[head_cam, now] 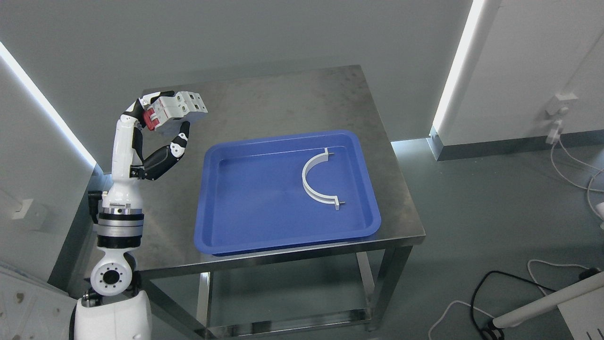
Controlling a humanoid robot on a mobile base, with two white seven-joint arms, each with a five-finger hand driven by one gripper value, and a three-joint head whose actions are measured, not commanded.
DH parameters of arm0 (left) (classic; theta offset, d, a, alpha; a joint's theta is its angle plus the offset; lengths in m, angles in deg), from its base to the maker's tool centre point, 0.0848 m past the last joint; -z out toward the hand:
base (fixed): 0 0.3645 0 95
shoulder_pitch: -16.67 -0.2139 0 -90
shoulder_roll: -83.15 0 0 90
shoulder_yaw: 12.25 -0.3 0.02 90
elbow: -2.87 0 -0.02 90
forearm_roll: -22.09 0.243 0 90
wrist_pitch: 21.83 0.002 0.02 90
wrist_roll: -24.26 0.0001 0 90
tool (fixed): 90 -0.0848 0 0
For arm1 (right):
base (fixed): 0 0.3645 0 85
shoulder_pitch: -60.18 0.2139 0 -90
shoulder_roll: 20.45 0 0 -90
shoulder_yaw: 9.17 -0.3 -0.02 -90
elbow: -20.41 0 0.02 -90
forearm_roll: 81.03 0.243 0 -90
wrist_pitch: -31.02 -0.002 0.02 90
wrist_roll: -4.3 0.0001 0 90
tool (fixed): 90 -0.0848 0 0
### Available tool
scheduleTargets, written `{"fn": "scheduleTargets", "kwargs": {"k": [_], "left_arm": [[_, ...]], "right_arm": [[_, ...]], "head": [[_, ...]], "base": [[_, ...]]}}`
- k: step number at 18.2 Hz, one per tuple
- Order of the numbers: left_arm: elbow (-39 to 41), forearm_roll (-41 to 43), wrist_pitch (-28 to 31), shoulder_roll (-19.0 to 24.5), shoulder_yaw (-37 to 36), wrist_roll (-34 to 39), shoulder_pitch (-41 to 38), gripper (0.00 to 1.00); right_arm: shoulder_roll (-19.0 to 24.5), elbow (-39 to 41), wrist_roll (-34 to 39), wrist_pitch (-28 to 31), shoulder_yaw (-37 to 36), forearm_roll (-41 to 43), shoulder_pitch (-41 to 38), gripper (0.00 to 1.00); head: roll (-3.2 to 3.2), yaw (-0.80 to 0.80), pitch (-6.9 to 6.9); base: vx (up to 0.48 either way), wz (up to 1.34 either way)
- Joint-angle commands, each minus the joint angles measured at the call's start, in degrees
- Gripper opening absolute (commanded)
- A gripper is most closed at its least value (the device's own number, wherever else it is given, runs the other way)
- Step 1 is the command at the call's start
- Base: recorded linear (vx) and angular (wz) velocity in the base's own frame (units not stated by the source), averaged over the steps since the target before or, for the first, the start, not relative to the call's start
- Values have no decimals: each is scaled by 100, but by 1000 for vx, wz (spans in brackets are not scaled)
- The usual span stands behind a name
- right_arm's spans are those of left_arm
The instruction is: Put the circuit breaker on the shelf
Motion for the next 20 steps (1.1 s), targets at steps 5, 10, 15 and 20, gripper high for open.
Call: {"fn": "scheduleTargets", "kwargs": {"k": [5, 10, 15, 20], "left_arm": [[715, -101, 153, 56, -262, 324, -522, 11], [715, -110, 153, 56, -420, 334, -689, 11], [715, -110, 100, 56, -447, 334, -794, 11], [715, -145, 100, 56, -447, 334, -803, 11]], "right_arm": [[-100, 0, -4, -4, 0, 0, 0, 100], [-100, 0, -4, -4, 0, 0, 0, 100], [-100, 0, -4, -4, 0, 0, 0, 100], [-100, 0, -4, -4, 0, 0, 0, 100]], "head": [[0, 0, 0], [0, 0, 0], [0, 0, 0], [0, 0, 0]], "base": [[0, 0], [0, 0], [0, 0], [0, 0]]}}
